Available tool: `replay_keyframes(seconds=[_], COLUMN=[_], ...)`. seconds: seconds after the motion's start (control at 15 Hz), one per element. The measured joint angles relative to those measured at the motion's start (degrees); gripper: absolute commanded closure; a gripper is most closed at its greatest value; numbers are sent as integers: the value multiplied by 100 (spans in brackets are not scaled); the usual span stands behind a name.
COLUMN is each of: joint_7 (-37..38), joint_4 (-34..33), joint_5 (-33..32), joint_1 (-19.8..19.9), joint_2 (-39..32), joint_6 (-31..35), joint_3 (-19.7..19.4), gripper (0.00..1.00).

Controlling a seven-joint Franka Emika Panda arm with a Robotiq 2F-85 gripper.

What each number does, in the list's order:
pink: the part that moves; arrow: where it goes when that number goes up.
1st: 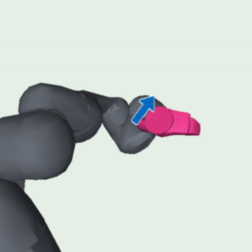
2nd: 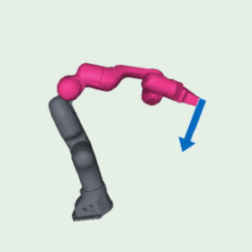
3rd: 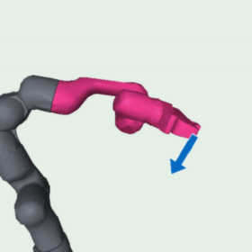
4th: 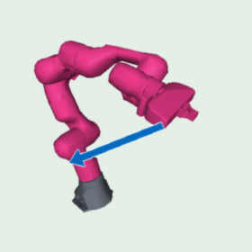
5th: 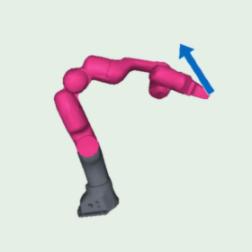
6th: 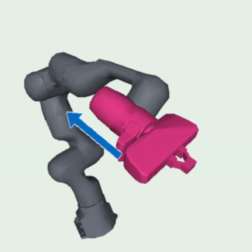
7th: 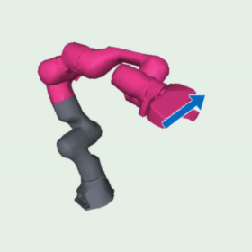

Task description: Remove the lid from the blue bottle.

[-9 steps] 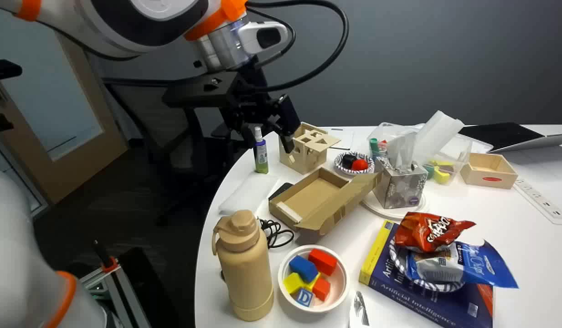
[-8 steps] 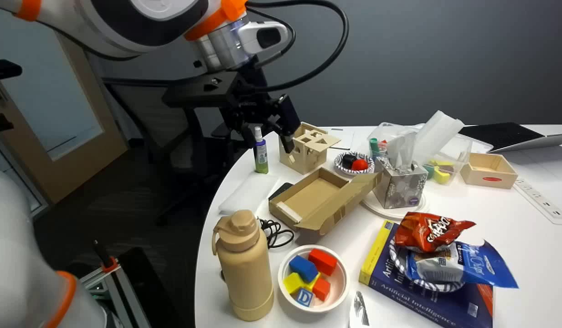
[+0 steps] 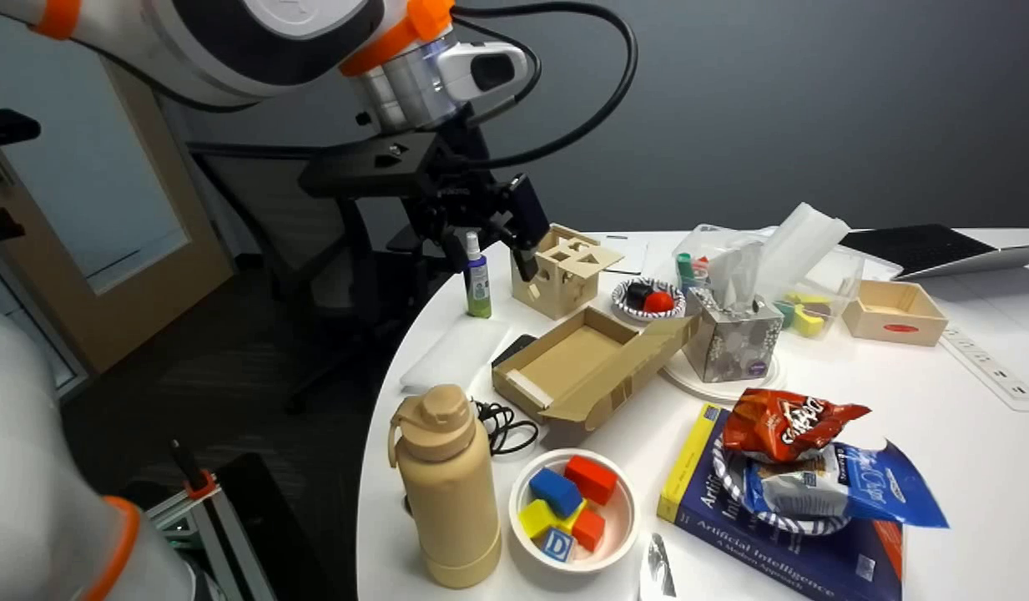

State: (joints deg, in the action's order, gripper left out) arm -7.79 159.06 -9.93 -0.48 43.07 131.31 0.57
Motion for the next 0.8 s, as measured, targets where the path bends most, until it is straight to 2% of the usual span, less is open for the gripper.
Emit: replay_keyframes(seconds=[0.33, 0.53, 0.8], joint_7=[138, 300, 403], joint_4=[-415, -948, -1806], joint_5=[100, 102, -2], joint_1=[-399, -622, -717], joint_2=[-725, -1397, -2481], joint_6=[27, 90, 231], joint_3=[362, 695, 1103], gripper=[0, 0, 0])
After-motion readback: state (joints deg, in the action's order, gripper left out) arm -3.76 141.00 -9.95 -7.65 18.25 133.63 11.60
